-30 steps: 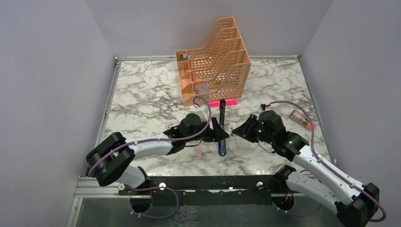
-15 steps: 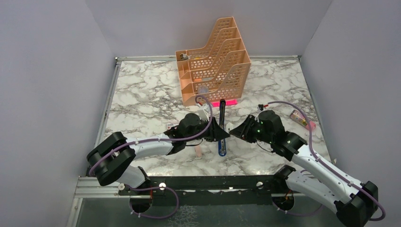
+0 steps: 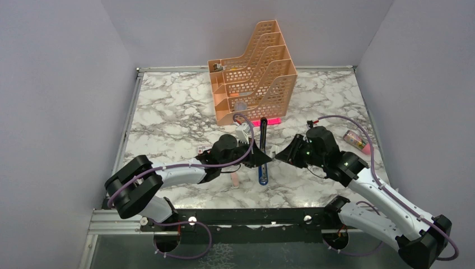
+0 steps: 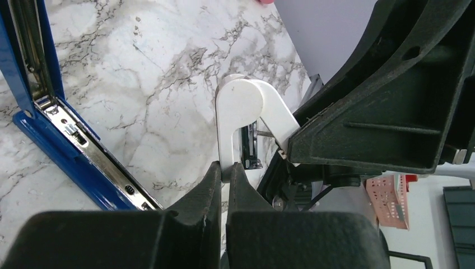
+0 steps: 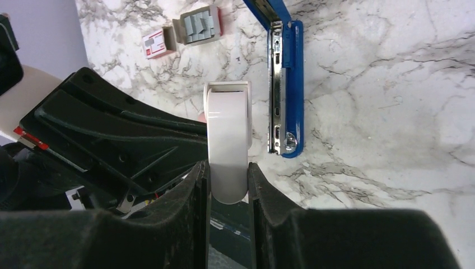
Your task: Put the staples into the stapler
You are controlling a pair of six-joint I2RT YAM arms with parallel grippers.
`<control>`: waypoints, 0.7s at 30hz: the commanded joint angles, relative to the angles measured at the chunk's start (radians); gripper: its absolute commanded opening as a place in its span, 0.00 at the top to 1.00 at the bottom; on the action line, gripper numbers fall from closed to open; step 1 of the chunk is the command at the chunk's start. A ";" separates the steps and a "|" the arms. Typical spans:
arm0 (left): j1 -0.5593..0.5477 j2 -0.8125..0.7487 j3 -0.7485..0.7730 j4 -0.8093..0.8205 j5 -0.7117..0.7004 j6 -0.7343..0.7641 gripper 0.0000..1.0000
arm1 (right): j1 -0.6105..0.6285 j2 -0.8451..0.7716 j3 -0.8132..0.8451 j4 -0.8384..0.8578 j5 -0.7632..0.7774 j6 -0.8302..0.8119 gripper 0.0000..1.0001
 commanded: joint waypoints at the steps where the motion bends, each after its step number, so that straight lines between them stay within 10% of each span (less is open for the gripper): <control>1: -0.003 0.014 -0.021 -0.031 -0.013 0.084 1.00 | 0.000 0.012 0.097 -0.076 0.097 -0.051 0.77; 21: -0.003 -0.042 0.014 -0.041 0.108 0.221 1.00 | 0.000 0.060 0.139 -0.052 0.283 -0.148 0.55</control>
